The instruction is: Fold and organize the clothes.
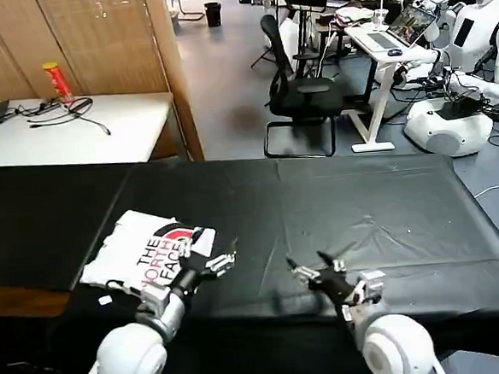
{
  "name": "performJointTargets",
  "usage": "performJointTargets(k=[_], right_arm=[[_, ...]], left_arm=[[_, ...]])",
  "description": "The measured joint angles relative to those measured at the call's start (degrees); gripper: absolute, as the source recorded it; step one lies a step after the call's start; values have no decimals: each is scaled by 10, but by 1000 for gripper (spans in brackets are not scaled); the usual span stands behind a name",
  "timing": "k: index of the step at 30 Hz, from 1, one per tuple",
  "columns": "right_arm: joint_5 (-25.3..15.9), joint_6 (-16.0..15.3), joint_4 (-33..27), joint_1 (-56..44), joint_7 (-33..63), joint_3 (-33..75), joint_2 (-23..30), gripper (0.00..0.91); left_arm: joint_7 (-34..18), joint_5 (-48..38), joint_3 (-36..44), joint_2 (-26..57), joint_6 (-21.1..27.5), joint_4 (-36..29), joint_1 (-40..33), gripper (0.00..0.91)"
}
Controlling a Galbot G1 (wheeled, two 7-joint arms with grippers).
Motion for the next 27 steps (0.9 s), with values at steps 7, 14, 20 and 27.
performJointTargets(k=[7,14,20,27], right_arm=[[28,-4,-59,58,0,-77,22,878],[12,15,-147,135,-2,-155,57,878],[-2,24,-233,191,-12,-206,103,878],[-10,33,-287,215,-15,-228,131,49]], left_arm=[[0,33,-33,11,-43,5,-7,878],[0,56,-62,20,-82,8,3,878],[-1,63,-87,28,-93,13,10,878],[-14,59,-110,28,-94,20,14,878]])
